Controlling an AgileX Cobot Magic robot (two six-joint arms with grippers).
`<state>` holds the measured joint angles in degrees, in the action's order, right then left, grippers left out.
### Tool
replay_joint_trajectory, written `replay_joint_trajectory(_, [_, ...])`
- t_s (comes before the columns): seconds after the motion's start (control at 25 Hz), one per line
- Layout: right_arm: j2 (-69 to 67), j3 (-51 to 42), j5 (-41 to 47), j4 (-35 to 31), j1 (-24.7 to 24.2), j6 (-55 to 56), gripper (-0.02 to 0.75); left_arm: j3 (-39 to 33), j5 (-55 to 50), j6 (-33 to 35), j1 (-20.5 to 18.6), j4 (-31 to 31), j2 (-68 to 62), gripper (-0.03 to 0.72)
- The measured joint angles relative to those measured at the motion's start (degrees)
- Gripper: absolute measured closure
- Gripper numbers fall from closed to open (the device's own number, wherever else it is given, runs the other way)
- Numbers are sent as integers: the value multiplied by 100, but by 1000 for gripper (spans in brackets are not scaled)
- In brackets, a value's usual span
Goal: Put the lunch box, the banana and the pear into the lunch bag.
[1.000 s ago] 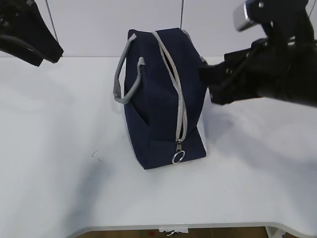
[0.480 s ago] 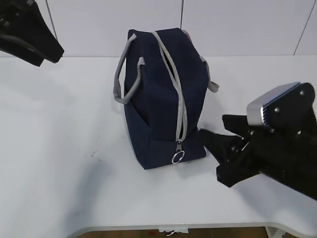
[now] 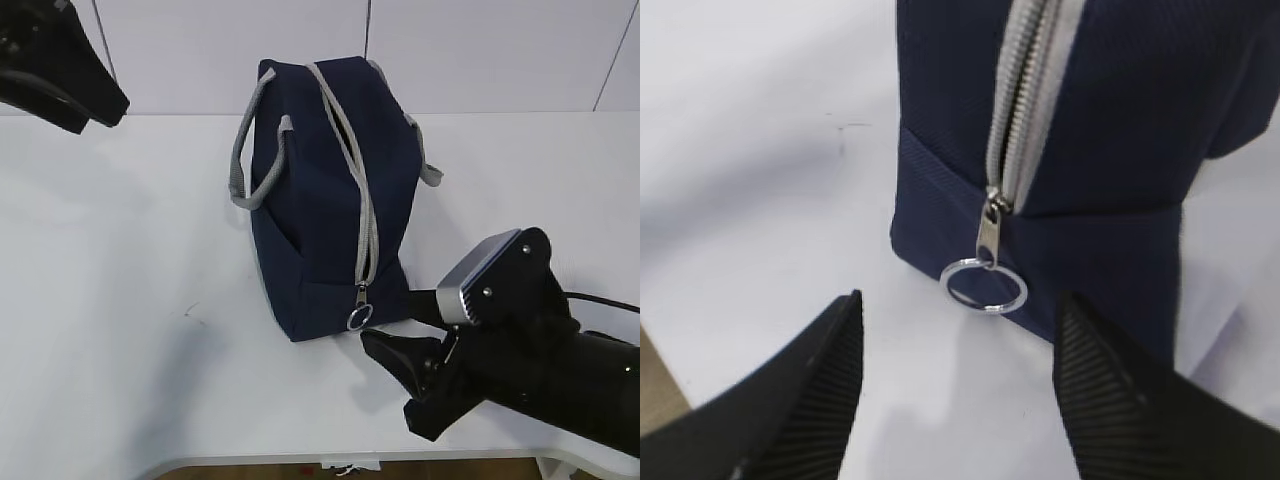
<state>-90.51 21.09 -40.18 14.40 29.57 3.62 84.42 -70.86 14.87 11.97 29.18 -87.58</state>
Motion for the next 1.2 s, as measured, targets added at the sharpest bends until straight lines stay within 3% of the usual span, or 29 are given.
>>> replay_joint_trajectory(0.4, [-1162, 36, -1130, -308, 0, 255, 270, 0, 0, 0, 0, 8, 0, 322])
replay_joint_trajectory(0.8, [-1751, 459, -1367, -329, 0, 289, 270, 0, 0, -9, 0, 122, 0, 322])
replay_joint_trajectory(1.2, [-1764, 459, -1768, 68, 0, 300, 271, 0, 0, -9, 0, 137, 0, 322])
